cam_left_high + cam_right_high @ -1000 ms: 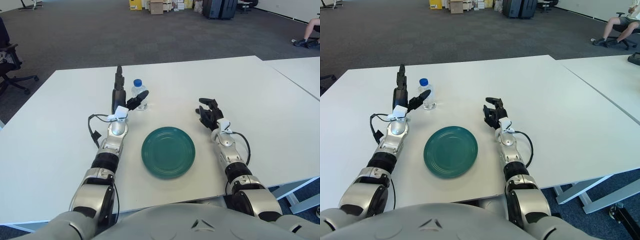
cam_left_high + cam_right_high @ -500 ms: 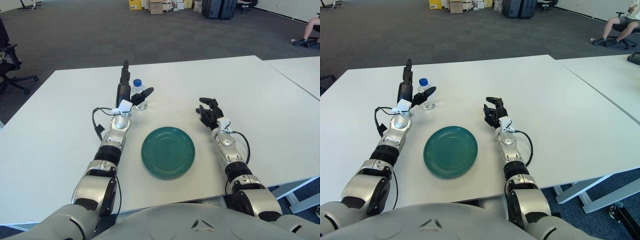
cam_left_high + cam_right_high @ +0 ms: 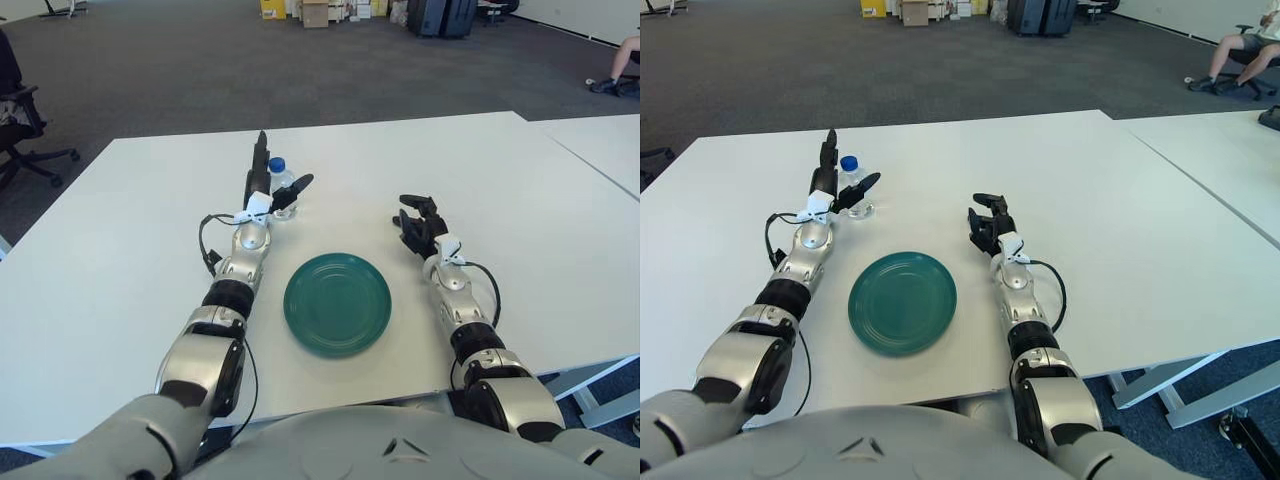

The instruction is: Put the bottle into the plate.

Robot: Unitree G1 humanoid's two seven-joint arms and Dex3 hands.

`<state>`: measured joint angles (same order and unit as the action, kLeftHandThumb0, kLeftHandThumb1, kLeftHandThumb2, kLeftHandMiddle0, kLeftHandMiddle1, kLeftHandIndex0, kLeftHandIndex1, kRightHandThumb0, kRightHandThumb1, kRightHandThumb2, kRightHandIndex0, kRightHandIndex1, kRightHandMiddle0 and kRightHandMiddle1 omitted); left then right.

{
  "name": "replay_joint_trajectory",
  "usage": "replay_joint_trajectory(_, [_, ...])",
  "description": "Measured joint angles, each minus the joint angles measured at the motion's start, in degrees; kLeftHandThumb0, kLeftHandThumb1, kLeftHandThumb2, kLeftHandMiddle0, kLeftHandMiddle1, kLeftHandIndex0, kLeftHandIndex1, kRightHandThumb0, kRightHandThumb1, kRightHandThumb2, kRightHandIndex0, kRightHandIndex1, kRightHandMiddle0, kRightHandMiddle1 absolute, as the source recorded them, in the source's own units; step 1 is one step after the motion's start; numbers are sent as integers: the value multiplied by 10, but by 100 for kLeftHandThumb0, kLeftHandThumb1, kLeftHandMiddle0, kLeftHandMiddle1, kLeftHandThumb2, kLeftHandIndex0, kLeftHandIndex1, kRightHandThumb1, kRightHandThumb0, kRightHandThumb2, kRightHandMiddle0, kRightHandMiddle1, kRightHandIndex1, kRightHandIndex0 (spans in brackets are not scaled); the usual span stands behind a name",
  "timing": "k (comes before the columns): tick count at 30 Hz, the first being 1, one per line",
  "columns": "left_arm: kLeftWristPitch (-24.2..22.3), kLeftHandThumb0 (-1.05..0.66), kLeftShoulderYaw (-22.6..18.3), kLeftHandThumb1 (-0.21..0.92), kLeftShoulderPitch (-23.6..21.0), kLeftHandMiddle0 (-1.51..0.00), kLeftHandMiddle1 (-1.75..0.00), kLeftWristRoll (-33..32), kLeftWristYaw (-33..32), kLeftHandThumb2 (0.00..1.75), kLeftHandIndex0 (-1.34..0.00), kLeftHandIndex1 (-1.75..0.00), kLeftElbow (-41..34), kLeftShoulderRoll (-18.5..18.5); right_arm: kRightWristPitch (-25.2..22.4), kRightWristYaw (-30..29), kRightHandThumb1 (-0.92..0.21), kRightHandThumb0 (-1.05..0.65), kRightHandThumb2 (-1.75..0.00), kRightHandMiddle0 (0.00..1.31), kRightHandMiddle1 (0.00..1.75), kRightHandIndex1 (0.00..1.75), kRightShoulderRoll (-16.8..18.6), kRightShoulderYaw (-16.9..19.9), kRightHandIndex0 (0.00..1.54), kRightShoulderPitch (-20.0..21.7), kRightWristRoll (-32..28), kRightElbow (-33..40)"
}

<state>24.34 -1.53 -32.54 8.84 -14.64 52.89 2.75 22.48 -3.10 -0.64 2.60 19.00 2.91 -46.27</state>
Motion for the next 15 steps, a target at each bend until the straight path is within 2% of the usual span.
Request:
replay_joint_trajectory(8, [-27,-105,-8,92,-71,0,0,-4,-39,10,0,0,92,0,1,14,-92,-66,-62,0,103,86,-3,7,31,3,-4,-8])
replay_joint_trajectory(15, [-59,-105,-6,92,-103,0,0,4,-76,16,0,0,134,0,5,17,-92,-65,-63,0,102,85,-3,11,31,3,-4,-11])
